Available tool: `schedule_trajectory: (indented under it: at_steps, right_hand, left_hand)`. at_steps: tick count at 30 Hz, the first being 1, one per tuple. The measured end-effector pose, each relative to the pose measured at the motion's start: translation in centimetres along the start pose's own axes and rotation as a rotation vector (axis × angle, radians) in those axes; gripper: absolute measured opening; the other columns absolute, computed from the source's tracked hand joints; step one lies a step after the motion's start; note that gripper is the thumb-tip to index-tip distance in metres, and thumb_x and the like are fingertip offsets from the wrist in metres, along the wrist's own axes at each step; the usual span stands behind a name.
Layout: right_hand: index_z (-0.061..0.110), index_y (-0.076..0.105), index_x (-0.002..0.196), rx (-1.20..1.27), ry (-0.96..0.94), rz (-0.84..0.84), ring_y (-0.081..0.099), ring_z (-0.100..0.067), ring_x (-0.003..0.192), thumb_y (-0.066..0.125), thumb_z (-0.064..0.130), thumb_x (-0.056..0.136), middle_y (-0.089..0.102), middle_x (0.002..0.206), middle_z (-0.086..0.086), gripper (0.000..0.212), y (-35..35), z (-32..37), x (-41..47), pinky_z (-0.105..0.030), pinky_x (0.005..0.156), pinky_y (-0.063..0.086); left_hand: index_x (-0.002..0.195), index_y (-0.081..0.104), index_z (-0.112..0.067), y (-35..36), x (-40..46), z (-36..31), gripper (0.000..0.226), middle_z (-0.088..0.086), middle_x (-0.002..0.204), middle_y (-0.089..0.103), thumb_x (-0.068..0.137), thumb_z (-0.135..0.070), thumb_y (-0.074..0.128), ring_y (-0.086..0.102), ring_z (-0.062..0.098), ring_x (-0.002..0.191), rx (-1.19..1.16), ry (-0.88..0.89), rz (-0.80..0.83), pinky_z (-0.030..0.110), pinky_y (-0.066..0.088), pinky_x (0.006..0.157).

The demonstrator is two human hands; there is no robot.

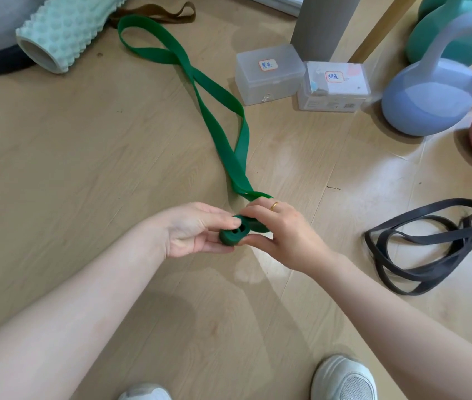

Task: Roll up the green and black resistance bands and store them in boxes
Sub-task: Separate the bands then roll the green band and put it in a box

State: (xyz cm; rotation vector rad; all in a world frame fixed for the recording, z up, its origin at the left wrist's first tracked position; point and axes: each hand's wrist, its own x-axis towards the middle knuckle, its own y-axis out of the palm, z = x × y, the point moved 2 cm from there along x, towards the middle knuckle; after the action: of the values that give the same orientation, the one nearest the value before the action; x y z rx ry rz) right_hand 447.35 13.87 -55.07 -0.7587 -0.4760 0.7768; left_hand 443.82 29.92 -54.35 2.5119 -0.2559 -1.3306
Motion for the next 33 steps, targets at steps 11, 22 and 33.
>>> schedule_trajectory:
  at_steps: [11, 22, 33]
  right_hand:
    - [0.009, 0.048, 0.131, -0.043, 0.140, 0.118, 0.056, -0.026, 0.100, 0.063, 0.039, 0.082, 0.060, 0.116, -0.009, 0.059, 0.0, -0.9, 0.5, -0.030, 0.086, 0.044]
    - [0.008, 0.046, 0.132, 0.110, 0.334, -0.221, 0.055, -0.019, 0.099, 0.067, 0.021, 0.082, 0.055, 0.115, -0.007, 0.056, 3.2, 3.1, 2.8, -0.030, 0.085, 0.048]
    - [0.006, 0.051, 0.092, 0.027, 0.363, -0.376, 0.042, -0.012, 0.069, 0.071, 0.031, 0.077, 0.043, 0.088, 0.003, 0.035, 2.1, 3.0, 4.2, -0.018, 0.051, 0.032]
  left_hand:
    - [0.087, 0.067, -0.009, 0.1, 0.2, 0.9, 0.007, 0.007, 0.081, 0.070, 0.080, -0.009, 0.067, 0.067, 0.014, 0.073, 0.017, 0.181, -0.303, 0.022, 0.056, 0.062]
    - [0.091, 0.065, -0.008, -0.1, -0.9, -1.1, 0.011, 0.009, 0.093, 0.068, 0.090, -0.006, 0.054, 0.066, 0.018, 0.090, -0.465, 0.562, -0.432, 0.027, 0.054, 0.077]
    - [0.113, 0.048, -0.009, 1.3, -0.4, -0.1, 0.019, 0.001, 0.099, 0.064, 0.094, -0.011, 0.047, 0.060, 0.012, 0.094, -0.418, 0.596, -0.370, 0.021, 0.048, 0.087]
